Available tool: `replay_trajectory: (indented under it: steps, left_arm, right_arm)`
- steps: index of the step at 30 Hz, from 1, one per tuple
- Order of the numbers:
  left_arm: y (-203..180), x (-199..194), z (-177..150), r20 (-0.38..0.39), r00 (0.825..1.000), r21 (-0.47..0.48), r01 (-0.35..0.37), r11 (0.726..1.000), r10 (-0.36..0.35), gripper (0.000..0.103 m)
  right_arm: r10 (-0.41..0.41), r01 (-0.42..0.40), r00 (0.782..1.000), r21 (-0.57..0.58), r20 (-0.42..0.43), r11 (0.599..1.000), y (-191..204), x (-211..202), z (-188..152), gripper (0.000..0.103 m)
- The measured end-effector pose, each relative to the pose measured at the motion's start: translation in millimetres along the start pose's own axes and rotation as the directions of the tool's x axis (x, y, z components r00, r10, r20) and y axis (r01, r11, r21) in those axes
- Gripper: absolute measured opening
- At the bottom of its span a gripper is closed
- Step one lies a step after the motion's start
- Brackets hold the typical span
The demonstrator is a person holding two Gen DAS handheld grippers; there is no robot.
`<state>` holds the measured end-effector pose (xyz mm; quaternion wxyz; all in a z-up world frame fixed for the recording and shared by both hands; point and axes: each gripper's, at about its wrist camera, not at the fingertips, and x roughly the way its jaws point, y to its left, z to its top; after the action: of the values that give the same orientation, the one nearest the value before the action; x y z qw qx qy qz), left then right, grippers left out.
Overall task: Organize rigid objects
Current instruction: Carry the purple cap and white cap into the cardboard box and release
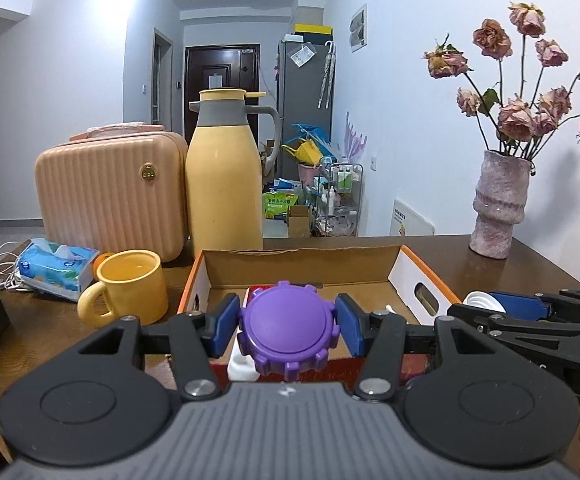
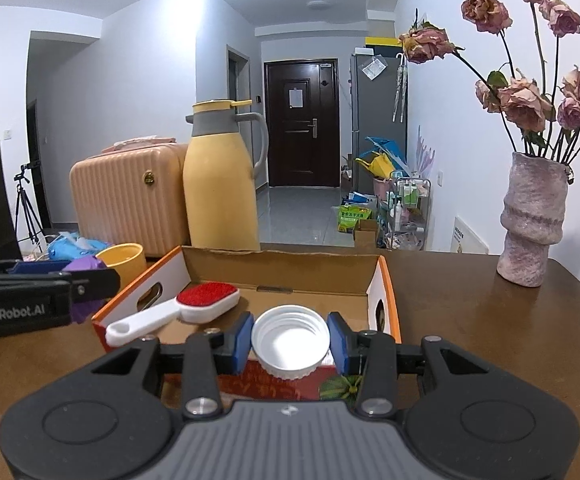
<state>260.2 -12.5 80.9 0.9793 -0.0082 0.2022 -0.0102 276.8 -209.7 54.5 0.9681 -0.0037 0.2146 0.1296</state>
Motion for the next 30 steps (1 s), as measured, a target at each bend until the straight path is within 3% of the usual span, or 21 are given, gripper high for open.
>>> replay_trajectory:
  steps: [15, 30]
  left_arm:
    - [5, 68, 14, -0.042, 0.998, -0.080, -0.045, 0.996, 0.042, 0.054]
    - [0, 109, 16, -0.071, 0.995, -0.058, -0.076, 0.995, 0.072, 0.054]
  right_arm:
    - [0.004, -0.003, 1.000, 0.032, -0.017, 0.999, -10, 56, 17, 0.039]
    - [-0.012, 0.016, 0.995, 0.038, -0.096, 0.999, -18, 107, 15, 0.039]
